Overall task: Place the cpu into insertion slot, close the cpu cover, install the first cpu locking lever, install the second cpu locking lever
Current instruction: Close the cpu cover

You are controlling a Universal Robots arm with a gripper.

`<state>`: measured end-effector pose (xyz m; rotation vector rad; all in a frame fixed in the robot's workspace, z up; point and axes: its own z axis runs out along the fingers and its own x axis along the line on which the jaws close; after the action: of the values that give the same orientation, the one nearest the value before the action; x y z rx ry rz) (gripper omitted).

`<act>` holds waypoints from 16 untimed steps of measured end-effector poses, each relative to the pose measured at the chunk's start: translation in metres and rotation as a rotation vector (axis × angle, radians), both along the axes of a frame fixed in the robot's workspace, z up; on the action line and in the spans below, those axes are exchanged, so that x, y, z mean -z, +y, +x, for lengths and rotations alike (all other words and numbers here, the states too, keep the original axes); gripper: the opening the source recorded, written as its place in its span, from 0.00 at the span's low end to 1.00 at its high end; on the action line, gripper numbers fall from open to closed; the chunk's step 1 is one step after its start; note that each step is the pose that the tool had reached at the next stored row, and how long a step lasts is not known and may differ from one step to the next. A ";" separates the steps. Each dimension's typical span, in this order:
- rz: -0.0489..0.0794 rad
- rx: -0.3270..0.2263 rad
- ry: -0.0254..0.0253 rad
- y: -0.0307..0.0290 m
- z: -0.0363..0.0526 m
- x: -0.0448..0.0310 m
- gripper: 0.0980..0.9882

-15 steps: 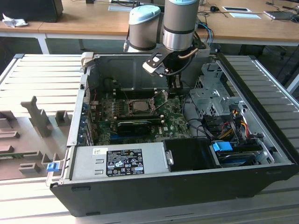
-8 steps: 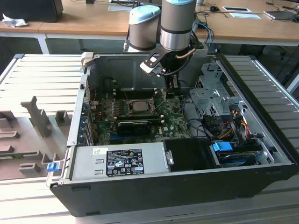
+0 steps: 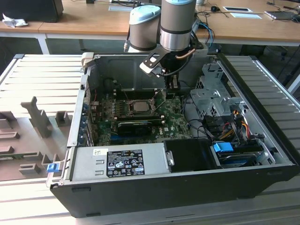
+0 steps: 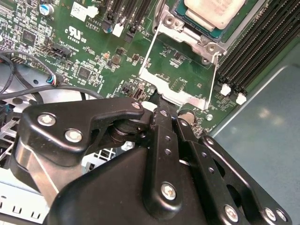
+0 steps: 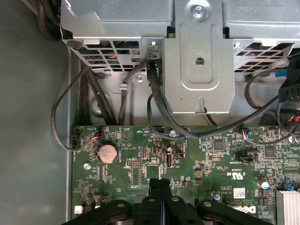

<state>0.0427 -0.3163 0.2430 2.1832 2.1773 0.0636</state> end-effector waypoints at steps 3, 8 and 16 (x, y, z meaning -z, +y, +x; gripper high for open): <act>0.000 0.000 0.0000 0.0000 -0.0009 0.0000 0.01; 0.000 0.000 0.0000 0.0000 -0.0020 0.0000 0.01; 0.000 0.000 0.0000 0.0000 -0.0039 0.0000 0.01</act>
<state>0.0388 -0.3163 0.2430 2.1833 2.1772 0.0636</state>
